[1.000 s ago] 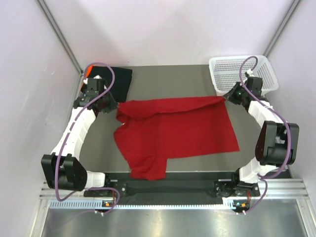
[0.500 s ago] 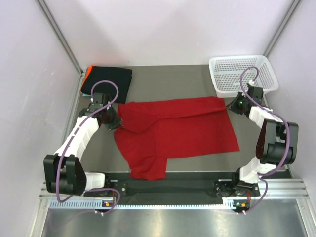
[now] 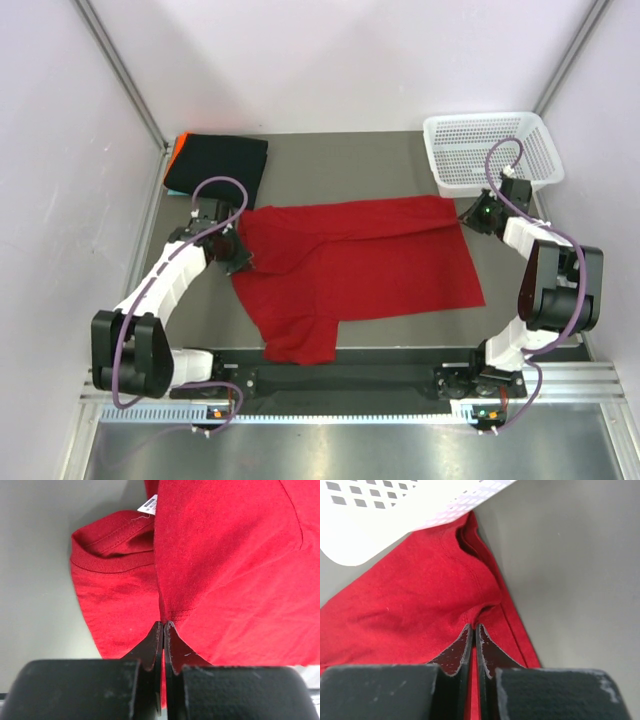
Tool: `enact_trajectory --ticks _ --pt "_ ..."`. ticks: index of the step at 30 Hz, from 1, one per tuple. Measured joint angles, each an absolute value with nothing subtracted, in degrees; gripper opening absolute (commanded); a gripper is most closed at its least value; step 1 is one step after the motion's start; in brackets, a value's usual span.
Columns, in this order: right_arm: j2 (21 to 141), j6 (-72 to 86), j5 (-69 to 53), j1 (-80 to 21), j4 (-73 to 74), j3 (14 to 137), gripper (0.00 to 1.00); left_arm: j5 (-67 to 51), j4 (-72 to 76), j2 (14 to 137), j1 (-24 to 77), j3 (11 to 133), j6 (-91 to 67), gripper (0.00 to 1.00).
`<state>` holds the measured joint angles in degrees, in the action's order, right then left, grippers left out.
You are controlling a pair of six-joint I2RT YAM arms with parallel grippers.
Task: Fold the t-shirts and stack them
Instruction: Fold the tshirt
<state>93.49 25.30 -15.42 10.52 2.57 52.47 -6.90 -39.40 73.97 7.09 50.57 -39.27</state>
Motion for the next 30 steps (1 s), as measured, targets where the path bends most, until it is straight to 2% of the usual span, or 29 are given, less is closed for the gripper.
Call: enact_trajectory --ticks 3,10,14,25,28,30 --pt "93.5 25.6 -15.1 10.5 3.0 52.5 0.05 -4.9 -39.6 73.5 9.3 50.6 -39.7 0.00" --pt "93.5 25.8 -13.8 10.5 4.4 52.5 0.01 -3.5 -40.0 73.5 14.0 50.3 -42.4 0.00" --pt "93.5 25.9 -13.6 10.5 4.5 52.5 0.09 -1.5 -40.7 73.5 15.9 49.8 -43.4 0.00" --pt "93.5 25.5 -8.2 10.6 11.0 55.2 0.13 5.6 -42.1 73.2 16.7 49.2 -43.5 0.00" --pt "93.5 25.5 -7.3 10.6 11.6 56.0 0.18 5.1 -42.1 73.5 17.0 49.5 -43.3 0.00" --pt "93.5 25.3 -7.0 10.6 12.0 56.1 0.24 5.2 -42.2 73.6 17.4 49.5 -43.2 0.08"
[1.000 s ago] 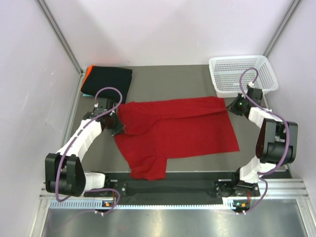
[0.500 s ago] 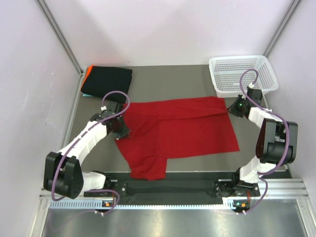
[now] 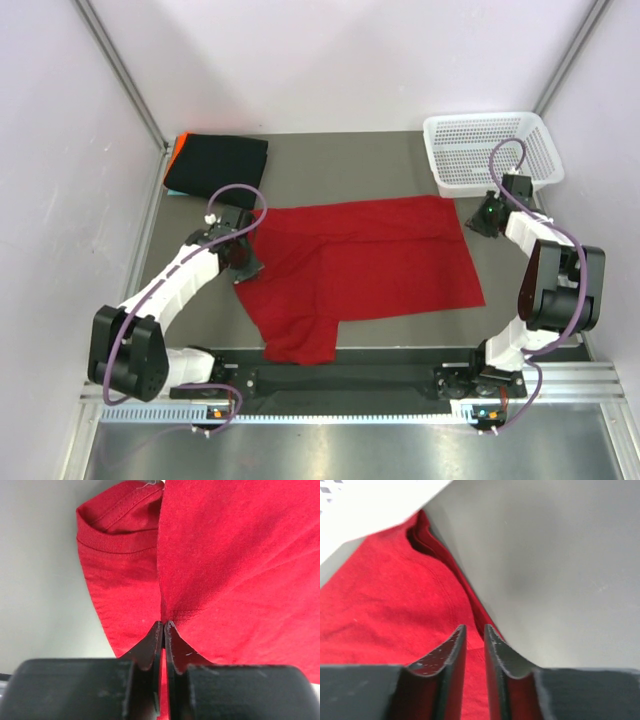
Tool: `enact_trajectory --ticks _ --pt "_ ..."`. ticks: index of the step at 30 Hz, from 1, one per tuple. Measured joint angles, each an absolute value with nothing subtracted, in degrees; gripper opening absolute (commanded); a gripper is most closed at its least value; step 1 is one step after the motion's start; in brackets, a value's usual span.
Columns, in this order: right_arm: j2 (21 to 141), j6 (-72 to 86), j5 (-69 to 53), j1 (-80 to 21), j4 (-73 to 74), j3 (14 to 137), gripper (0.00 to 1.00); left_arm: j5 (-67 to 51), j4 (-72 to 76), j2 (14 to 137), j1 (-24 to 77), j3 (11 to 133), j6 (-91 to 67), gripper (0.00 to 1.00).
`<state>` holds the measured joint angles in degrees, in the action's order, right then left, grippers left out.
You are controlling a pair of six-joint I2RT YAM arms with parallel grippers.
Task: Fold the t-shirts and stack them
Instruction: Fold the tshirt
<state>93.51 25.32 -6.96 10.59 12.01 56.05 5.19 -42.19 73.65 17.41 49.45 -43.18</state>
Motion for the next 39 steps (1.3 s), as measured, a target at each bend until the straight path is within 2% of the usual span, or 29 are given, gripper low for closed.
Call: enact_trajectory --ticks 2,3,5,6,12,19,25,30,39 --pt "93.5 25.5 -6.7 10.6 13.2 56.1 0.29 5.7 -42.7 73.7 17.8 49.5 -42.7 0.21" --pt "93.5 25.8 -6.7 10.6 14.0 56.1 0.31 6.1 -43.4 73.7 17.9 49.7 -42.3 0.34" --pt "93.5 26.6 -6.6 10.6 15.8 56.1 0.34 7.2 -45.5 74.2 18.1 51.1 -41.5 0.42" --pt "93.5 27.3 -6.1 10.6 17.2 56.1 0.35 8.1 -46.8 74.8 18.1 52.6 -41.1 0.51" --pt "92.4 33.7 -4.3 12.3 24.3 54.6 0.36 10.4 -46.5 78.2 16.2 62.6 -37.8 0.51" --pt "86.4 39.5 -1.4 13.4 29.3 48.0 0.36 -1.1 -39.3 80.2 9.0 58.8 -37.2 0.48" --pt "84.8 42.8 0.0 13.4 29.4 44.8 0.35 -9.7 -37.2 85.8 8.4 57.2 -37.3 0.47" --pt "83.3 44.1 1.4 14.3 29.0 43.2 0.32 -9.4 -37.5 85.1 8.4 57.8 -35.9 0.48" --pt "73.6 45.9 7.7 19.5 30.3 35.5 0.32 -10.3 -37.6 82.1 8.4 61.3 -32.4 0.50"
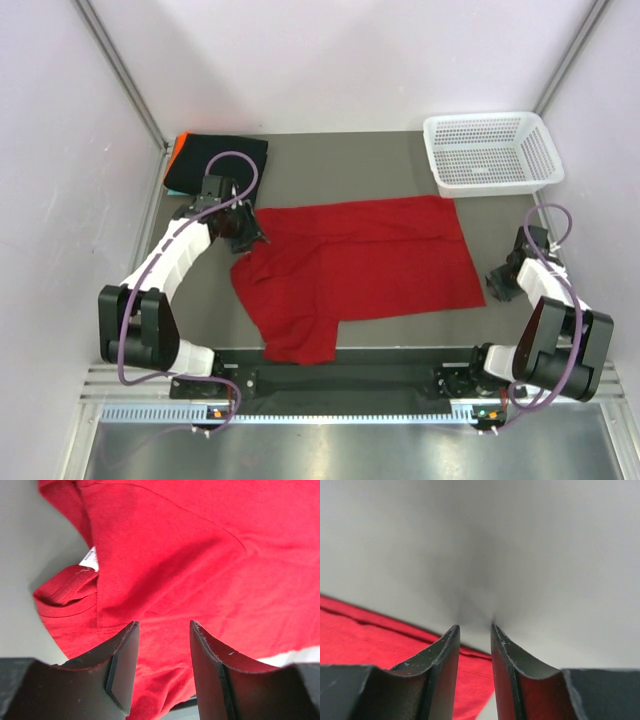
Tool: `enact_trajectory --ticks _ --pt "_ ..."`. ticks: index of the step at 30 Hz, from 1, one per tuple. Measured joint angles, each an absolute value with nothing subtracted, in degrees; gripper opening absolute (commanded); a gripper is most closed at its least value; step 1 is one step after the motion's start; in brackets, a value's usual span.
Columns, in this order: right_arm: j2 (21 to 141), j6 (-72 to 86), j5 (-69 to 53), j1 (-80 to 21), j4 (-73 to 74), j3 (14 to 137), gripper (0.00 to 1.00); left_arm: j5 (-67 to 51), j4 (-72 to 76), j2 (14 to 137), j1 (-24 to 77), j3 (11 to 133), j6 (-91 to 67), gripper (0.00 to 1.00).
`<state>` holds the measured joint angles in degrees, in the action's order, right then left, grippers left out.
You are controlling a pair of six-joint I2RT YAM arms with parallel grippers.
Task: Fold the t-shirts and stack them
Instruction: Fold the tshirt
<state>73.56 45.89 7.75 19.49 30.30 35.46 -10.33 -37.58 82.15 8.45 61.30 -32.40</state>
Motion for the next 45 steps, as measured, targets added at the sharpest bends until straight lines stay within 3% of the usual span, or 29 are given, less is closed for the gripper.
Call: enact_trajectory --ticks 9,16,24,28,29,31,34,45 --pt "70.7 45.2 8.6 20.6 35.3 35.6 0.35 -14.1 -36.5 80.5 10.6 57.8 -30.3 0.49" --pt "68.6 48.2 3.7 18.7 38.2 36.5 0.37 -13.7 -34.0 81.2 23.0 53.5 -33.1 0.46" --pt "72.6 52.9 0.0 16.6 37.6 35.5 0.37 -13.5 -28.1 91.6 30.7 53.3 -34.8 0.43" --pt "74.3 53.5 0.7 16.6 38.3 36.2 0.30 -12.8 -25.5 92.8 33.3 52.0 -36.1 0.40" --pt "74.5 53.6 0.9 16.6 38.5 36.4 0.23 -12.5 -24.8 93.0 34.0 51.5 -36.3 0.40" --pt "75.0 53.6 1.7 16.6 39.4 36.6 0.19 -12.3 -23.5 93.5 35.3 50.8 -37.0 0.38" --pt "75.2 53.2 3.0 16.5 40.5 36.9 0.01 -11.0 -21.1 92.9 37.2 49.5 -38.5 0.36" --pt "73.5 50.5 8.1 16.6 41.8 36.6 0.00 -1.4 -14.5 87.5 48.9 42.9 -46.4 0.34"
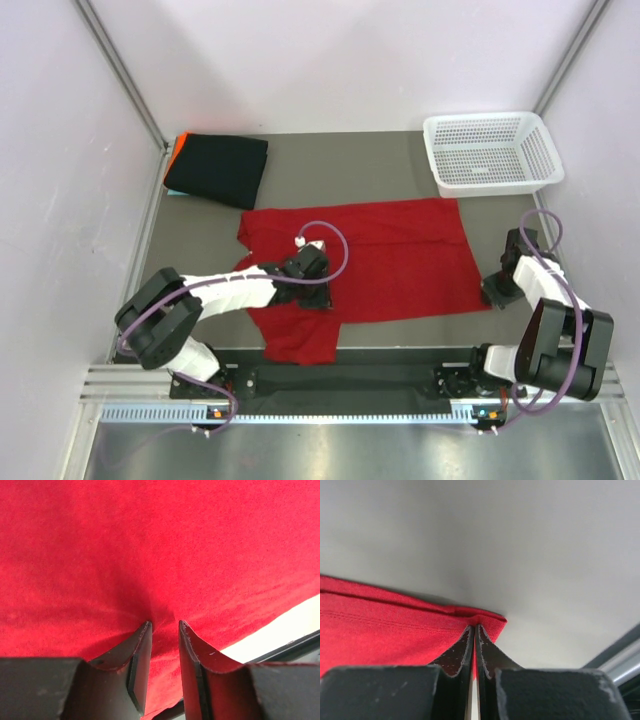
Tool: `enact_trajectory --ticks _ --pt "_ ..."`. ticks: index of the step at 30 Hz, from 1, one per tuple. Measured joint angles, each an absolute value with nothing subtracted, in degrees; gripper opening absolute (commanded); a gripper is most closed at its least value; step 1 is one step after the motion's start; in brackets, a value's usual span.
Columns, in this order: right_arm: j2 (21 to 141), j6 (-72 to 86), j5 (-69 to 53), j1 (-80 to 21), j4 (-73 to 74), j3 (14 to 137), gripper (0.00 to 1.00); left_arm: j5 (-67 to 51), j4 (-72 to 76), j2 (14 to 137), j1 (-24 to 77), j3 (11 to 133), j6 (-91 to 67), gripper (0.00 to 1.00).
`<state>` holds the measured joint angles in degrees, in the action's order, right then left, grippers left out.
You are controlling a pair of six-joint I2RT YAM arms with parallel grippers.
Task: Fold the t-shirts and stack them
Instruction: Fold the tshirt
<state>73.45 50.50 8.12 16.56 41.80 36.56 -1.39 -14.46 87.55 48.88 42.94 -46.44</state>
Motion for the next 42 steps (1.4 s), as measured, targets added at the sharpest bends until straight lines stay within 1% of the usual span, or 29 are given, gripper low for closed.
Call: enact_trajectory --ticks 4,9,10,11,12,14,16,17,20,22,23,27,30,33,35,36,38,42 --pt "71.1 49.3 11.2 16.6 43.2 34.9 0.00 -0.1 -12.7 83.5 49.9 38.6 -49.8 0.34" --pt "66.5 48.4 12.6 16.6 46.1 33.6 0.01 1.5 -16.1 78.8 50.2 35.9 -52.1 0.35" --pt "66.1 48.3 12.7 16.6 46.6 33.7 0.05 1.9 -17.3 78.4 50.2 35.9 -52.4 0.36" --pt "66.0 48.2 12.7 16.6 46.9 33.9 0.15 2.5 -18.8 77.8 50.2 36.0 -52.5 0.36" --pt "66.2 48.0 12.9 16.6 47.8 34.4 0.19 2.9 -20.4 77.3 50.2 36.5 -52.4 0.39" --pt "67.1 47.3 13.5 16.7 49.7 36.6 0.26 4.1 -26.2 76.3 50.3 39.1 -52.0 0.43" --pt "67.5 46.5 13.3 16.7 50.2 39.0 0.27 5.8 -31.5 75.8 50.1 43.4 -50.7 0.48" --pt "67.6 45.6 12.3 16.7 49.8 40.4 0.29 6.4 -33.1 75.7 49.6 46.1 -49.8 0.49" --pt "67.6 41.6 6.5 16.7 45.2 42.9 0.30 6.0 -34.8 75.7 45.5 54.6 -46.0 0.48" --pt "68.6 38.2 0.8 16.7 39.6 43.6 0.32 4.0 -34.1 76.4 39.2 58.9 -43.5 0.47" --pt "69.6 36.2 -2.3 16.6 36.4 43.9 0.31 2.3 -33.6 77.1 35.8 60.2 -42.6 0.47" --pt "80.4 28.7 -12.5 16.6 26.8 49.8 0.28 -2.2 -32.7 83.7 24.1 63.2 -38.7 0.45" --pt "92.1 22.9 -19.8 16.6 21.8 58.1 0.28 -4.8 -33.7 90.8 19.5 65.8 -36.9 0.44" --pt "99.0 20.3 -25.2 16.6 16.8 61.0 0.31 -7.2 -35.0 97.0 15.4 69.3 -35.7 0.45" --pt "101.0 19.2 -27.6 16.6 15.3 61.0 0.35 -8.0 -36.0 99.2 13.2 71.6 -35.0 0.46" --pt "101.9 18.5 -28.8 16.7 14.4 61.0 0.36 -8.0 -36.3 99.8 12.4 72.4 -34.7 0.48" --pt "102.5 17.3 -30.0 16.7 12.3 61.0 0.36 -7.9 -36.5 100.0 10.8 73.5 -34.0 0.50" --pt "102.7 15.5 -31.7 17.0 7.7 61.0 0.35 -7.7 -36.6 100.0 8.6 74.3 -32.8 0.52"
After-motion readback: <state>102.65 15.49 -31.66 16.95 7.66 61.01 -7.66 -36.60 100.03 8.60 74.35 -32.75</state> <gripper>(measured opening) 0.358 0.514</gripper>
